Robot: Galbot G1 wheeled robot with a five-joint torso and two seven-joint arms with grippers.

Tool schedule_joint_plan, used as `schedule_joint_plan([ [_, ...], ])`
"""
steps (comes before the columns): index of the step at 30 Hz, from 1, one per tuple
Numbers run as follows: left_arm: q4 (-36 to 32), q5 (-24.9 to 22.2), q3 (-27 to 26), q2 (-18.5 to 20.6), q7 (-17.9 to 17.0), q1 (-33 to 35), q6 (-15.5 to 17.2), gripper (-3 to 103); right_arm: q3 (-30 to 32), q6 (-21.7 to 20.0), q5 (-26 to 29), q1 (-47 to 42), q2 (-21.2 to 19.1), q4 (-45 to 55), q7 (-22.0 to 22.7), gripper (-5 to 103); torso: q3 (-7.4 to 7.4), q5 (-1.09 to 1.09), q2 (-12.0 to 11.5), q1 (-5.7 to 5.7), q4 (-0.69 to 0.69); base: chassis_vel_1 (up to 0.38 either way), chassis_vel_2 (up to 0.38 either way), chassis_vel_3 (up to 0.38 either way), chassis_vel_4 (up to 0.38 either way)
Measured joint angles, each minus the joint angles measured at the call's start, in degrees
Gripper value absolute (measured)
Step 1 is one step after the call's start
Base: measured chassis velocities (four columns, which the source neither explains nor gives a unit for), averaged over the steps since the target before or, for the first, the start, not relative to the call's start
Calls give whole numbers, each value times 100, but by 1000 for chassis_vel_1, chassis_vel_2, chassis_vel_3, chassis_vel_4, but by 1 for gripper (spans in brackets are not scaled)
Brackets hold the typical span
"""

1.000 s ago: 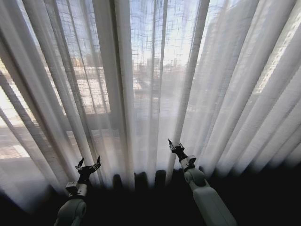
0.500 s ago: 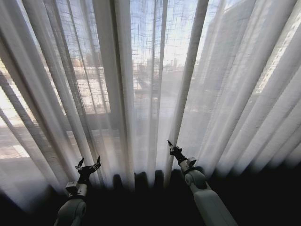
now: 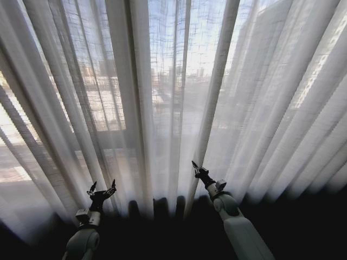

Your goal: Open the curtains by pulling them apart, changing their state from closed to fully open.

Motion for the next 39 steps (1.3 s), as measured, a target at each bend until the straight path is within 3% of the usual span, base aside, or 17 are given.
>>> schedule_joint_plan([
  [39,0,0,1,0,0,0,0,100,14,13,42,9,-8,-32,-201,0,0,-1,1,0,-1,-323,-323,327,321],
])
